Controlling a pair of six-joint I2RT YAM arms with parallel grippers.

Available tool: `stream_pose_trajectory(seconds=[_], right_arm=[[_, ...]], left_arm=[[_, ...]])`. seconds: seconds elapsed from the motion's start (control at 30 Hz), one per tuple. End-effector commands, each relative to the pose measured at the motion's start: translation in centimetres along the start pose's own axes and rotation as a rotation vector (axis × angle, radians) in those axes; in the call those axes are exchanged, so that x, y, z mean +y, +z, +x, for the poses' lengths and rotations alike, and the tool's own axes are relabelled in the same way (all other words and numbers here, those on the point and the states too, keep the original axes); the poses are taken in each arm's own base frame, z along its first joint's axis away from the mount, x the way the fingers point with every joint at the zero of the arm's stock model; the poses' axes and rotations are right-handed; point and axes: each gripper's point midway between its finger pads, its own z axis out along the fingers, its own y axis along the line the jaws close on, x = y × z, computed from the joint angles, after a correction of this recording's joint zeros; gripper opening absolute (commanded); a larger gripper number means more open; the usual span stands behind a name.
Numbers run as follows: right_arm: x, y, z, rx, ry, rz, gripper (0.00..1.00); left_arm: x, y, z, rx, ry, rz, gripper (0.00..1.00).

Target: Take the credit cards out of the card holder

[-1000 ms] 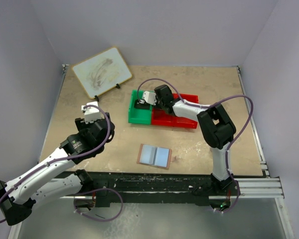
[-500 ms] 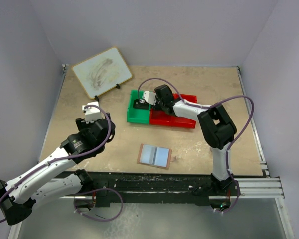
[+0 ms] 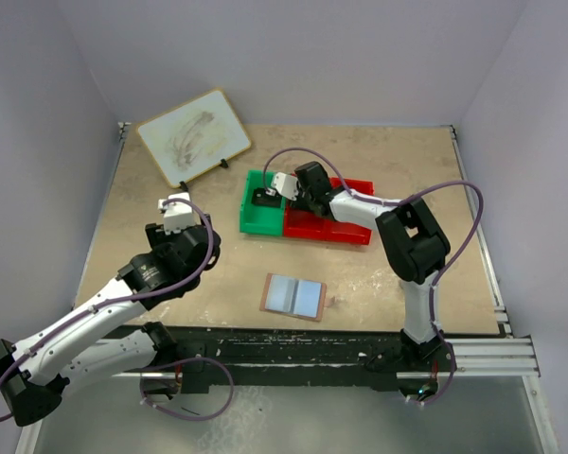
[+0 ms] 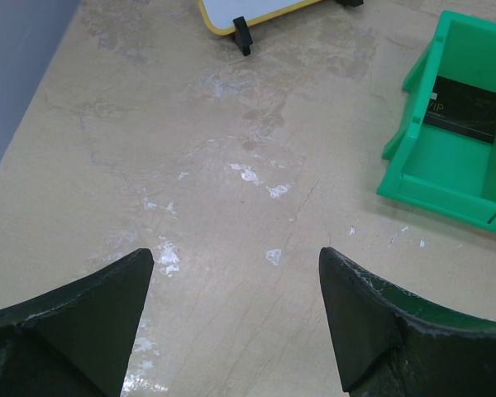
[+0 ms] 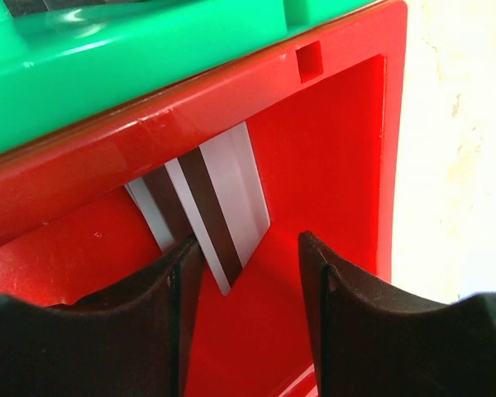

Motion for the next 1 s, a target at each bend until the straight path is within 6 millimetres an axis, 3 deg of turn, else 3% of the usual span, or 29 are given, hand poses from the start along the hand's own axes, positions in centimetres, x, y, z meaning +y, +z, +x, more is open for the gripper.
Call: stream_pose_trajectory(seconds=[0.0,0.5,0.87,0.97], right_arm=[[0.0,-1.1,-0.5,-0.026,0.026,-0.019,0.53],[-0.8,-1.7,-1.5,-0.082,0.106,0.002,0.59],[-3.5,-2.5,-2.6,-0.134,0.171,0.101,0.64],[-4.2,-3.6,-3.4,-0.173,0.205,0.116,0.64]], left_arm=[[-0.2,0.0,-0.9,-0.022,-0.012,0.004,0.79],[-0.4,0.2,-0.7,-0.012,-0.001,-0.001,0.79],[-0.4,0.2,-0.5,-0.009,0.002,-0.004,0.79],[-0.4,0.2,-0.6,-0.009,0.001,-0.006,0.79]])
